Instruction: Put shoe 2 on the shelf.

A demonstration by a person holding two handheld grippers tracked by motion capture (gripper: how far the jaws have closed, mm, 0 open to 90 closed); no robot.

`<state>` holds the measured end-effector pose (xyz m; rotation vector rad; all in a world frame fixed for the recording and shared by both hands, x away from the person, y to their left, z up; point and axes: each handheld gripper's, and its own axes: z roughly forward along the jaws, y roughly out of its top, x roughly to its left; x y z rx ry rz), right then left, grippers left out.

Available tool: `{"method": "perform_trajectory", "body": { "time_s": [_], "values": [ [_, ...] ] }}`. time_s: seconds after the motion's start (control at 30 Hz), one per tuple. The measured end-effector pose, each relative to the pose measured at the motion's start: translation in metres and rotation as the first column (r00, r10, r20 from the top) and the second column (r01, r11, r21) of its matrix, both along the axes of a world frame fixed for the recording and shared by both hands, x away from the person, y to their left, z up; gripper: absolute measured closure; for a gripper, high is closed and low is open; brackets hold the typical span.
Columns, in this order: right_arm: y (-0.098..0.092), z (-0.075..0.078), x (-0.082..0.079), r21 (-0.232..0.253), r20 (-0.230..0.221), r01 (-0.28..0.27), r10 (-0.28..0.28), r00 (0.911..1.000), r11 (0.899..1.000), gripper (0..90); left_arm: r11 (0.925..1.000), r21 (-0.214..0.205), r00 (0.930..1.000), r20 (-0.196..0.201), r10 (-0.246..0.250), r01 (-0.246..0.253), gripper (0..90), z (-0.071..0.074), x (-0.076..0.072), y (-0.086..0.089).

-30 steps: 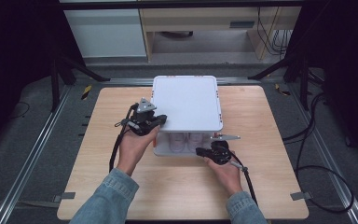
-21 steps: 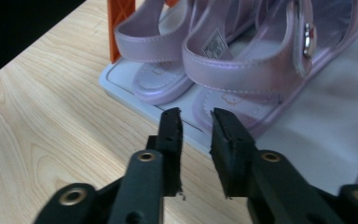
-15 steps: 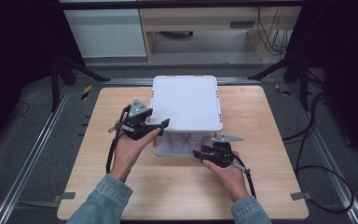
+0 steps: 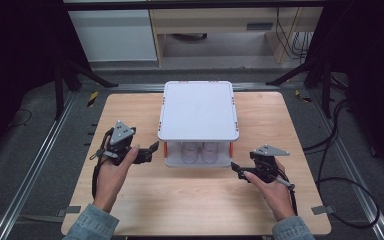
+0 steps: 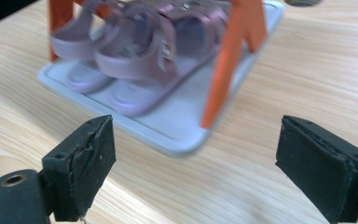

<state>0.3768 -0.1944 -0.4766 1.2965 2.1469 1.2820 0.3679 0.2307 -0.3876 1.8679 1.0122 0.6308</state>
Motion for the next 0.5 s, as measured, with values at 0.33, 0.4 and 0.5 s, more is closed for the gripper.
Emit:
{"method": "perform_trajectory", "body": {
  "time_s": [0.33,0.4,0.5],
  "values": [
    [-0.025,-0.011,0.005,-0.063,-0.044,0.004,-0.007,0.999,0.998,10.7,0.9956,0.091,0.9936,-0.108,0.033,-0.023,5.3,-0.048,0.001,0.02],
    [-0.029,-0.013,0.006,-0.075,-0.053,0.006,-0.01,0.9985,0.997,10.5,0.9931,0.115,0.9917,-0.124,0.035,-0.02,5.3,-0.058,0.001,0.023],
    [-0.034,-0.015,0.009,-0.087,-0.059,0.018,-0.023,0.998,0.996,10.5,0.9893,0.145,0.988,-0.149,0.042,-0.02,5.3,-0.07,0.002,0.029]
  ]
}}
